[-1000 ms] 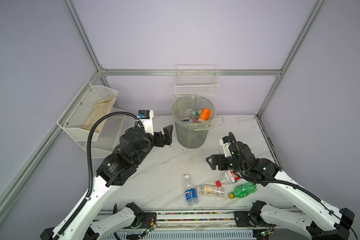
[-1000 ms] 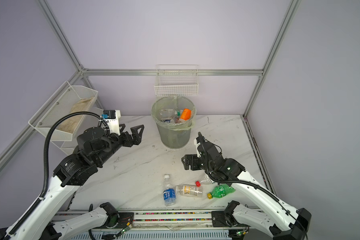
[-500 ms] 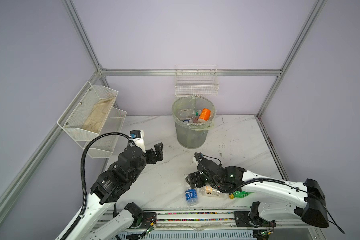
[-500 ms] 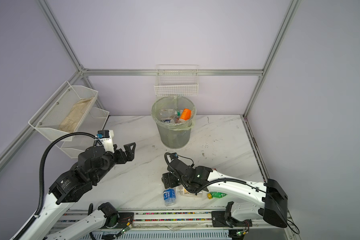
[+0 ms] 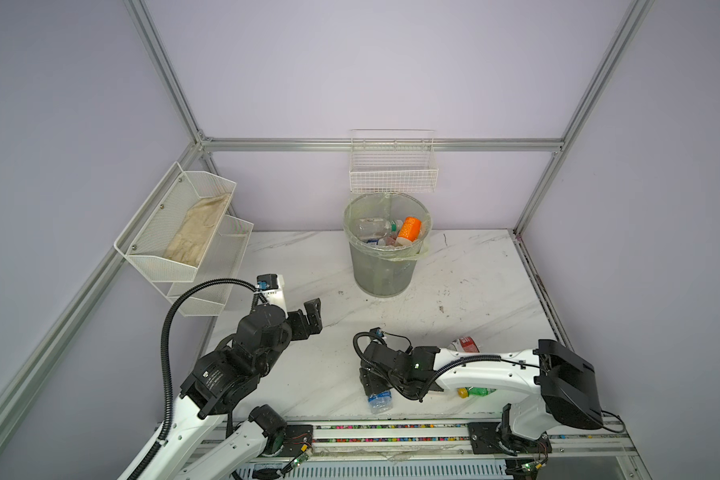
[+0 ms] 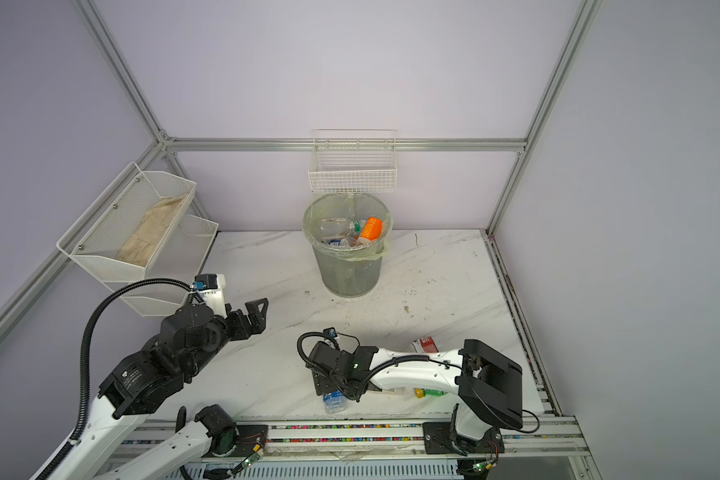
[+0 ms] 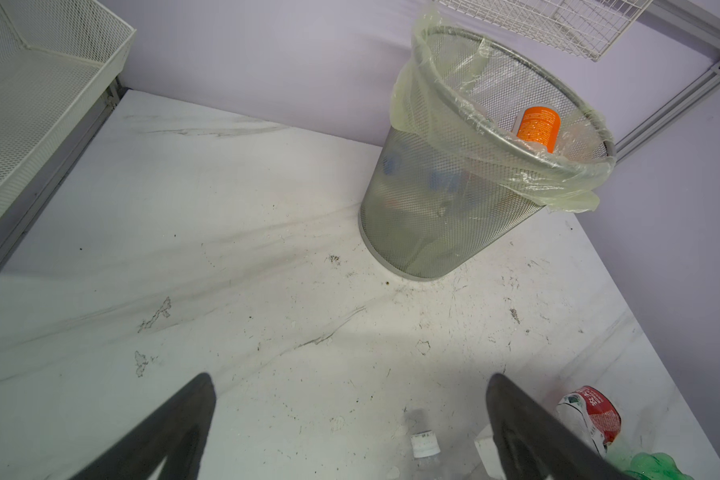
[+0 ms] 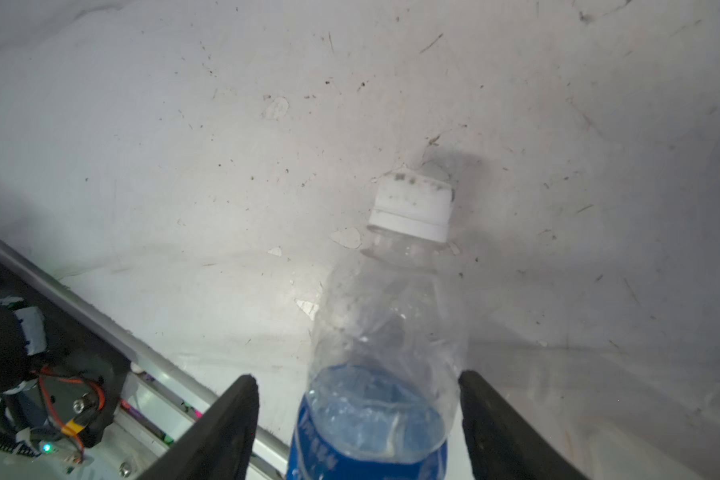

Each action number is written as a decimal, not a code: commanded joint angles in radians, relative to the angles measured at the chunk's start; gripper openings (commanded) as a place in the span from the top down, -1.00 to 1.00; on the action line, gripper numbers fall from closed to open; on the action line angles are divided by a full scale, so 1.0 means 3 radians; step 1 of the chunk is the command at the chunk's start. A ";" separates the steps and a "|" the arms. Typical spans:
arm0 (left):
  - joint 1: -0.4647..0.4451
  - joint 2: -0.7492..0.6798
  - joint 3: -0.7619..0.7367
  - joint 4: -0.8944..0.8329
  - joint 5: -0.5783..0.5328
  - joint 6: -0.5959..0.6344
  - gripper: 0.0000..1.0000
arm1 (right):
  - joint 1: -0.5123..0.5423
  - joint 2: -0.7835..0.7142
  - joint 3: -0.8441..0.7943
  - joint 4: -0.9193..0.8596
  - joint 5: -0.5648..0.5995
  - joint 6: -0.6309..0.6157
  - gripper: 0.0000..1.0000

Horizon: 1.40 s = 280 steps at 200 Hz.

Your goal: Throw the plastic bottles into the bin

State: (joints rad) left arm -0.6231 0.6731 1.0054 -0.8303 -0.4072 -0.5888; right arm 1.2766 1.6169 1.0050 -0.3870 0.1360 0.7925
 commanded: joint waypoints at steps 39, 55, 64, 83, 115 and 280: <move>-0.0004 -0.0162 -0.0159 -0.0119 -0.0031 -0.0109 -1.00 | 0.0027 0.0403 0.0174 -0.0154 0.0321 0.0269 -0.57; -0.0004 -0.0186 -0.0163 -0.0136 -0.0037 -0.0111 -1.00 | 0.0029 0.0475 0.0182 -0.0102 0.0303 0.0275 -0.56; -0.0004 -0.0199 -0.0166 -0.0142 -0.0039 -0.0116 -1.00 | 0.0027 0.0512 0.0182 -0.0079 0.0303 0.0286 -0.52; -0.0002 -0.0223 -0.0171 -0.0161 -0.0049 -0.0120 -1.00 | 0.0030 0.0583 0.0206 -0.0051 0.0314 0.0308 -0.37; -0.0004 -0.0263 -0.0181 -0.0180 -0.0063 -0.0122 -1.00 | 0.0028 0.0647 0.0253 0.0057 0.0268 0.0324 -0.10; -0.0019 -0.0645 -0.0438 -0.0239 0.0504 -0.0452 -1.00 | -0.1416 0.1059 0.4550 -0.0700 0.0482 -0.1775 0.31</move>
State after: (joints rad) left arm -0.6239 0.5209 0.9264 -0.9092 -0.3099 -0.6647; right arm 0.9306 1.7847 2.1811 -0.4934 0.3420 0.3790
